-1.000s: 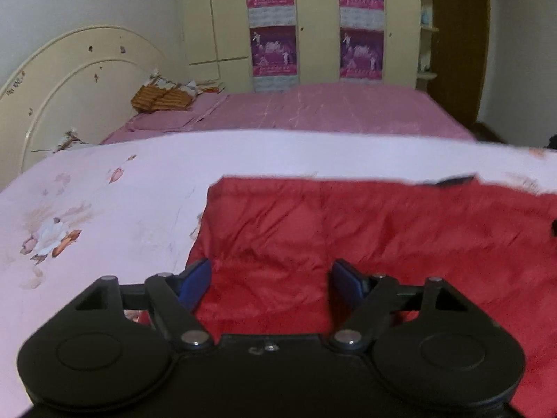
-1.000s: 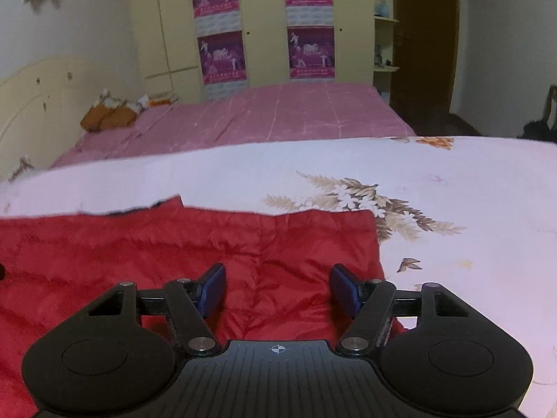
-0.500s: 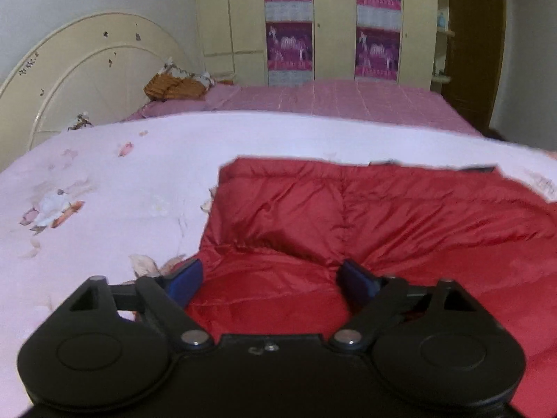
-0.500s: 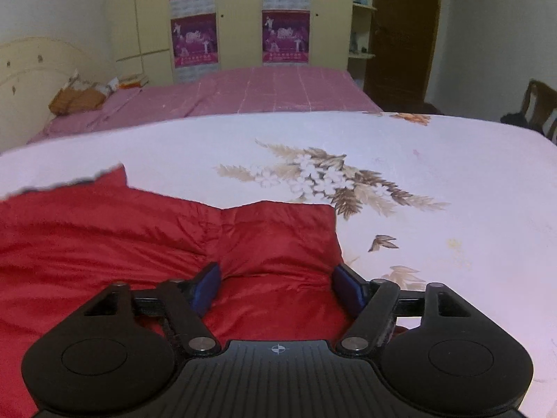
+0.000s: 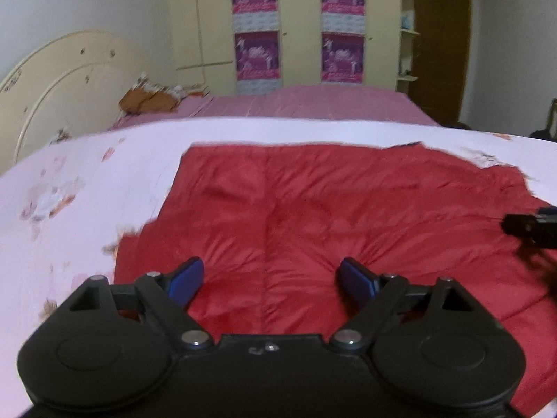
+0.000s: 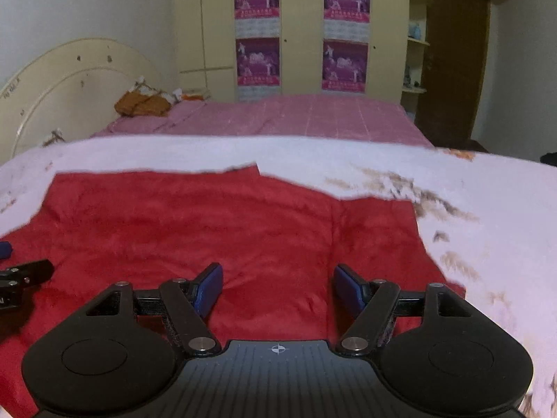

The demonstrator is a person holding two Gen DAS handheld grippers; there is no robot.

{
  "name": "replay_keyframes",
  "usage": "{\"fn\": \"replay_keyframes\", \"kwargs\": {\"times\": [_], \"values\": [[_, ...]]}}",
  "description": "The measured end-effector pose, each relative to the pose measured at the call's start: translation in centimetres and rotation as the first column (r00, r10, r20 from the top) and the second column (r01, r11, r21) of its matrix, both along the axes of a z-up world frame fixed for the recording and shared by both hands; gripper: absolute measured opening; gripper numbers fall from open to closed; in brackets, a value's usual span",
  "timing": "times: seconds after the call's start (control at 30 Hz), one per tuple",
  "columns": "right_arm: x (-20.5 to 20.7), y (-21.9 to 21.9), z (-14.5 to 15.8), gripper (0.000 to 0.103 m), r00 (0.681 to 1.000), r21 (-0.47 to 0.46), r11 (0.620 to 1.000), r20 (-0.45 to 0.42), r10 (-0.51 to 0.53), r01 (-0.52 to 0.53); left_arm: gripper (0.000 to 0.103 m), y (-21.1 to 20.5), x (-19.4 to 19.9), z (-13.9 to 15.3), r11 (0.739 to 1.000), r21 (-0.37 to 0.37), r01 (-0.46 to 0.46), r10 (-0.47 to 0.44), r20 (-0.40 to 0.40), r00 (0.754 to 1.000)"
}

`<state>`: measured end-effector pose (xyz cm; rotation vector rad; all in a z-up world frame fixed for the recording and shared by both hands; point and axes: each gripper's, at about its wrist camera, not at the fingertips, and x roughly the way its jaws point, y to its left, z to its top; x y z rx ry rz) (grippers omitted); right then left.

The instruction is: Fold large clothes

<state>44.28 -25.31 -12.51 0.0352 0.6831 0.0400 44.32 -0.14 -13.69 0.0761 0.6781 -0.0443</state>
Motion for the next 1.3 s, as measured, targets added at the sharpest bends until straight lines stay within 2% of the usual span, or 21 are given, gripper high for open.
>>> {"fn": "replay_keyframes", "kwargs": {"times": [0.1, 0.53, 0.73, 1.03, 1.3], "values": [[0.3, -0.3, -1.6, 0.071, 1.000, -0.059, 0.998, -0.001, -0.012, 0.012, 0.086, 0.2, 0.3, -0.7, 1.000, 0.006, -0.009, 0.009, -0.007, 1.000], [0.5, -0.7, -3.6, 0.071, 1.000, -0.088, 0.996, -0.002, -0.025, 0.025, 0.087, 0.5, 0.9, -1.3, 1.000, 0.001, -0.012, 0.012, -0.045, 0.999], [0.5, -0.7, -2.1, 0.071, 0.999, -0.093, 0.995, -0.039, -0.023, 0.020, 0.087, 0.5, 1.2, -0.4, 1.000, 0.014, -0.015, 0.016, -0.083, 0.996], [-2.4, -0.4, 1.0, 0.071, 1.000, -0.045, 0.999, 0.020, 0.002, -0.001, 0.087, 0.5, 0.2, 1.4, 1.000, 0.020, -0.019, 0.021, -0.080, 0.997], [-5.0, 0.4, 1.7, 0.071, 1.000, -0.023, 1.000, 0.018, 0.021, -0.020, 0.087, 1.0, -2.5, 2.6, 1.000, 0.007, -0.007, 0.007, -0.064, 0.998]]}}
